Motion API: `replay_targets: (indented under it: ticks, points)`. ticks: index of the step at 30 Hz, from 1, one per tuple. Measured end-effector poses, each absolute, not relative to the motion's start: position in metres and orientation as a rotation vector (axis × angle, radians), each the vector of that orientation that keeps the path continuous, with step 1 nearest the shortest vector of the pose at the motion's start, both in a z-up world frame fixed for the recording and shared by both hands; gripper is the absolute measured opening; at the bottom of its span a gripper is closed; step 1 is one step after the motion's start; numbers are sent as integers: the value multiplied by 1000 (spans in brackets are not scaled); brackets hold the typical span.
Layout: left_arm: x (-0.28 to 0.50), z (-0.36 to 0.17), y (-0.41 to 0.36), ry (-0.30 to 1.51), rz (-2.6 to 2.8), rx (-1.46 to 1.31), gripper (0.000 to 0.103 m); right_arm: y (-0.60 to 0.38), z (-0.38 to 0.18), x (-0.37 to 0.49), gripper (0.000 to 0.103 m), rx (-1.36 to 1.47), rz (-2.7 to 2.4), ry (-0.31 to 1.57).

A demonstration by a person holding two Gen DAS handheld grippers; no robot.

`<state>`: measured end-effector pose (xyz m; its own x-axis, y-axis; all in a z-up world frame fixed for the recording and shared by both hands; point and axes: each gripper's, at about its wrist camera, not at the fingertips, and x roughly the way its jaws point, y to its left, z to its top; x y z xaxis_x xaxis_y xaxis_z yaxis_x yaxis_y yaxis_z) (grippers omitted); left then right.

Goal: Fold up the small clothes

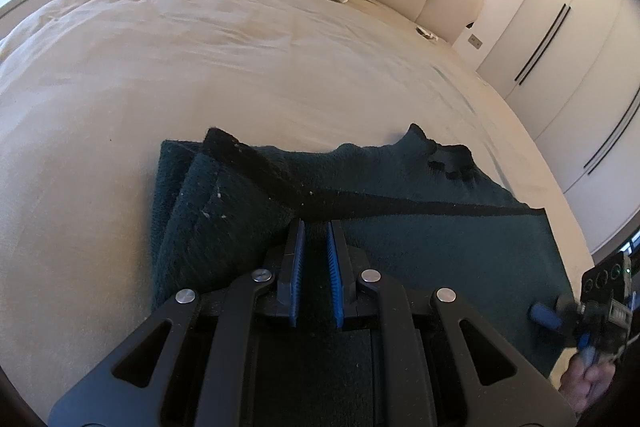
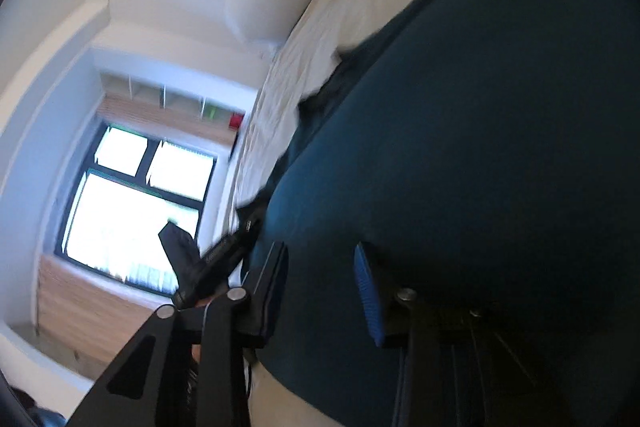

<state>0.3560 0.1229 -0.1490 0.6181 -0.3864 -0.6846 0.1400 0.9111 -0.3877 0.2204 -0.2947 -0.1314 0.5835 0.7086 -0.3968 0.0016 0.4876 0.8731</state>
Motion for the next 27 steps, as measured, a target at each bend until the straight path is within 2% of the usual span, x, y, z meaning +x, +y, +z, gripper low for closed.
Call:
replay_targets:
  ticks: [5, 7, 8, 11, 14, 20, 22, 24, 27]
  points:
    - [357, -150, 124, 853, -312, -316, 13, -371, -122, 202, 38, 1061, 274, 711]
    - [357, -150, 123, 852, -311, -315, 13, -389, -115, 193, 50, 1050, 186, 669]
    - [357, -150, 123, 852, -310, -314, 13, -394, -108, 185, 60, 1058, 157, 633]
    - [357, -150, 122, 850, -307, -308, 13, -379, -91, 183, 63, 1065, 226, 589]
    - [356, -149, 121, 849, -302, -298, 13, -340, -81, 198, 68, 1004, 349, 638]
    - [355, -149, 120, 846, -298, -289, 13, -284, -103, 233, 70, 931, 421, 802]
    - [355, -149, 120, 846, -299, -291, 13, -284, -111, 234, 66, 920, 390, 830]
    - [355, -149, 120, 846, -298, -289, 13, -289, -115, 233, 56, 943, 383, 809]
    - [356, -149, 119, 847, -297, -287, 13, -307, -108, 221, 56, 952, 296, 761]
